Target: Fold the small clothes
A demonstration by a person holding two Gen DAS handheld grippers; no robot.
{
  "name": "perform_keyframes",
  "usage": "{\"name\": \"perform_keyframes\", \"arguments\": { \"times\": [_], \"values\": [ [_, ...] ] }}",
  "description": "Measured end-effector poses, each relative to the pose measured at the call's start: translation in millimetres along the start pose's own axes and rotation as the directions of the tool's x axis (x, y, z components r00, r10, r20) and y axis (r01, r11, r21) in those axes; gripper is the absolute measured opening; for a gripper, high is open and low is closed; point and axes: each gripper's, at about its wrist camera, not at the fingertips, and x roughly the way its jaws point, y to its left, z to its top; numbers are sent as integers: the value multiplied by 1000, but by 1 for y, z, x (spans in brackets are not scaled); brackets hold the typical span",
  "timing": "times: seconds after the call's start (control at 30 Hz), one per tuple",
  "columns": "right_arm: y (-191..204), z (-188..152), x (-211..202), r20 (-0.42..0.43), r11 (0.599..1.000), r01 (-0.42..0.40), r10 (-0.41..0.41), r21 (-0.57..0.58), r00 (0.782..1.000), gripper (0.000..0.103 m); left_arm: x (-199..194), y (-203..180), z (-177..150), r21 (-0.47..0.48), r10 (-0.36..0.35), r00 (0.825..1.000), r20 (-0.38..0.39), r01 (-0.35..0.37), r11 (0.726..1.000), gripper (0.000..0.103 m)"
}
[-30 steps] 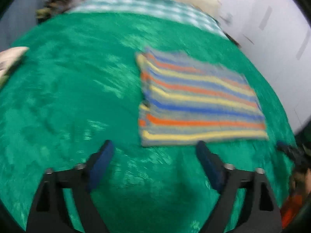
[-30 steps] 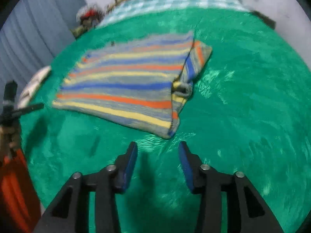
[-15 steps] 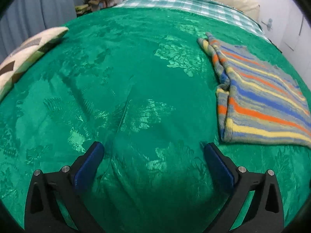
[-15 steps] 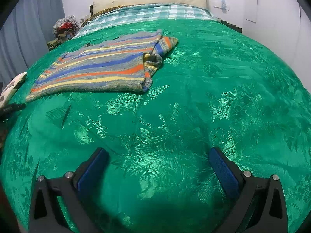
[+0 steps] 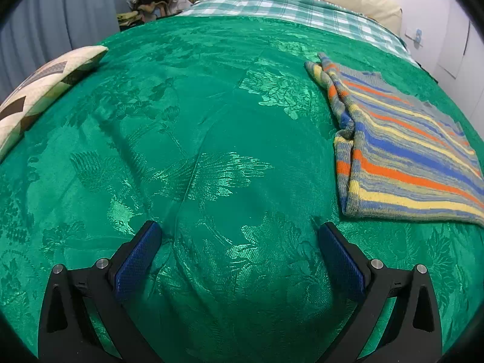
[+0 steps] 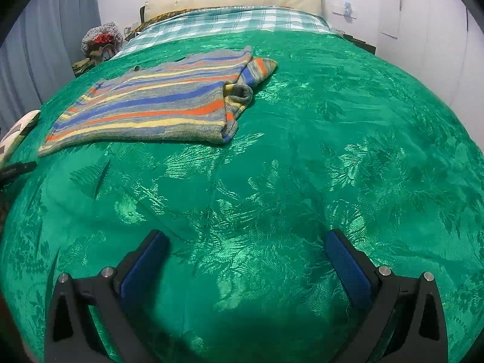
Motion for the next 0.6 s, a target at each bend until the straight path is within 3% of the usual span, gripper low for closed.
{"name": "perform_keyframes", "arguments": {
  "times": [0.6],
  "values": [
    [3, 0, 0, 8, 1000, -4, 4, 3, 1000, 103, 2, 0, 2, 4, 5, 1000, 7, -5, 1000, 103]
  ]
}}
